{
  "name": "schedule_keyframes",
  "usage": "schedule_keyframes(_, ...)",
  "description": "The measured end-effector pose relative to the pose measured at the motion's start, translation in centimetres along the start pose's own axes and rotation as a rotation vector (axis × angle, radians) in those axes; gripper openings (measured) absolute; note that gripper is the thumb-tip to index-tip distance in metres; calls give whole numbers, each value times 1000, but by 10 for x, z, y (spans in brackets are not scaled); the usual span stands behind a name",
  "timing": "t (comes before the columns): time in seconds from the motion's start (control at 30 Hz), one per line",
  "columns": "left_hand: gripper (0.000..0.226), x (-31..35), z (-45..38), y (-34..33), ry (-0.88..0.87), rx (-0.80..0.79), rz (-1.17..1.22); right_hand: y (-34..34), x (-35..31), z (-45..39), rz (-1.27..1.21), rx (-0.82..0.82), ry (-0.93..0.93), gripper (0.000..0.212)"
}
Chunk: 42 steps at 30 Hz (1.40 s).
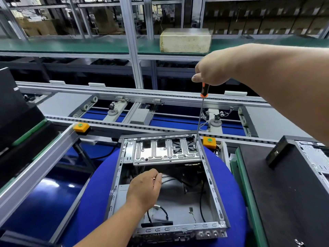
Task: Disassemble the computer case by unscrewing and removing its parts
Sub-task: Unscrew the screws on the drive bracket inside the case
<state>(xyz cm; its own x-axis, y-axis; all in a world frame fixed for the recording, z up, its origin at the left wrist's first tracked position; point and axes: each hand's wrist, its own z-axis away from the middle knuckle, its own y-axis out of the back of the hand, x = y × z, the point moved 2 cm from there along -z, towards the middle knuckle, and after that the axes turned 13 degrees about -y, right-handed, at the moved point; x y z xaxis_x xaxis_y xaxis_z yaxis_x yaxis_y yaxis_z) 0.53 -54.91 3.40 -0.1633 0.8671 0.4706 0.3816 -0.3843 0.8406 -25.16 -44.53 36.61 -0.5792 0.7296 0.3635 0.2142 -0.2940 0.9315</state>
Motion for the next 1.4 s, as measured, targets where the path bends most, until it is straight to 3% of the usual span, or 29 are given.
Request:
schedule_keyframes(0.13, 38, 0, 0, -1, 0, 3, 0, -2, 2, -6, -220, -17, 86, 23)
schedule_keyframes(0.27, 37, -1, 0, -2, 1, 1, -6, 4, 9, -5, -374, -123, 122, 43)
schedule_keyframes(0.37, 37, -2, 0, -2, 1, 10, -15, 4, 10, -4, -425, -152, 127, 46)
schedule_keyframes(0.53, 37, -2, 0, -4, -2, 6, -18, 2, 5, -3, -216, -90, 39, 32)
schedule_keyframes(0.63, 37, -2, -1, -4, 2, 7, -22, -2, 5, -5, -64, -41, -63, 58)
schedule_keyframes(0.7, 37, -2, -1, -4, 5, 10, -17, -3, 3, -3, -22, 13, -65, 64)
schedule_keyframes(0.83, 36, -1, 0, -3, 5, 7, -22, -6, 5, -5, -46, 85, -20, 40)
schedule_keyframes(0.97, 36, 0, 0, -2, 13, -5, -24, -2, 11, -6, -252, -7, 57, 10)
schedule_keyframes(1.13, 36, 1, 0, -2, 14, -13, -17, 1, 17, -4, -434, -114, 97, 28)
schedule_keyframes(1.23, 36, 0, 0, -2, 13, -14, -20, -2, 16, -3, -472, -154, 87, 28)
schedule_keyframes(1.3, 36, 0, 0, -2, 11, -13, -23, -2, 15, -3, -411, -126, 49, 22)
schedule_keyframes(1.4, 37, -1, -1, -3, 12, -7, -26, -4, 12, -5, -210, -78, -42, 44)
